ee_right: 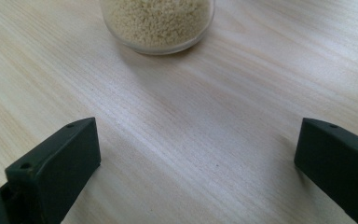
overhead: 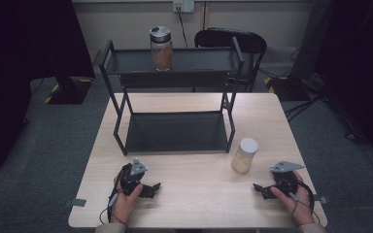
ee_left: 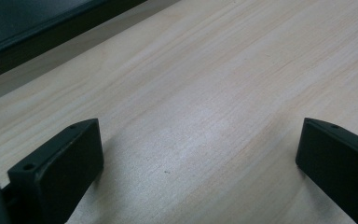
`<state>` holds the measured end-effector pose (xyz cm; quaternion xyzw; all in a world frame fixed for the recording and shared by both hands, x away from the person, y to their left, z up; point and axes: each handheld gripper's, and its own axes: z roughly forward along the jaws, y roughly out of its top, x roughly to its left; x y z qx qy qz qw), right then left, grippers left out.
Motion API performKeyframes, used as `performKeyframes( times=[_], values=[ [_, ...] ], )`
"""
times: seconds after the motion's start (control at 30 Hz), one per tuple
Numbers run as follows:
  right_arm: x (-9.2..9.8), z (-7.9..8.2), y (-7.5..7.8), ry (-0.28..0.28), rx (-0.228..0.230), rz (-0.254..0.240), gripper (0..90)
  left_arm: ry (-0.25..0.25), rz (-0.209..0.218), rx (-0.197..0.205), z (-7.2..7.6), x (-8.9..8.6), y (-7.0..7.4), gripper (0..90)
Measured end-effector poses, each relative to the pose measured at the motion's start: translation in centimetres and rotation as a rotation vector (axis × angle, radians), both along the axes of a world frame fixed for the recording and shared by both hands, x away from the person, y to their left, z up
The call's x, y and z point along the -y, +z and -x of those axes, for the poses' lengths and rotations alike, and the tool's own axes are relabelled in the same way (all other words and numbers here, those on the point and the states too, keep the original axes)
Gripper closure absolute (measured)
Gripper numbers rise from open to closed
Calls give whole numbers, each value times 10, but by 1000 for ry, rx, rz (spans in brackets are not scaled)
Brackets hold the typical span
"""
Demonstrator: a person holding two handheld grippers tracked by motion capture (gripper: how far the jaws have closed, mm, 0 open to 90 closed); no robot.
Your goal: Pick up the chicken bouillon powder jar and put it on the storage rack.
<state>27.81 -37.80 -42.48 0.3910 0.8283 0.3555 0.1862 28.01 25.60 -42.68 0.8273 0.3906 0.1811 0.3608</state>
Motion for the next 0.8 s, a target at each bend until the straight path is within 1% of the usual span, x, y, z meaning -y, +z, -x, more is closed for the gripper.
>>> performKeyframes(
  times=[0.13, 0.3, 0.4, 0.5, 0.57, 0.63, 0.8],
  values=[
    [-2, 0, 0, -8, -1, 0, 0, 0, 0, 0, 0, 0, 0, 0],
    [-8, -4, 6, -15, -22, 18, 0, 0, 0, 0, 0, 0, 0, 0],
    [-10, -7, 6, -11, -21, 20, 9, 0, 0, 0, 0, 0, 0, 0],
    [-12, -8, 8, -11, -17, 12, 16, 0, 0, 0, 0, 0, 0, 0],
    [-12, -9, 9, -10, -12, -5, 15, 0, 0, 0, 0, 0, 0, 0],
    [-14, -10, 12, -7, -3, 1, 14, 0, 0, 0, 0, 0, 0, 0],
    [-15, -13, 18, 1, 12, -22, 12, 0, 0, 0, 0, 0, 0, 0]
  ],
)
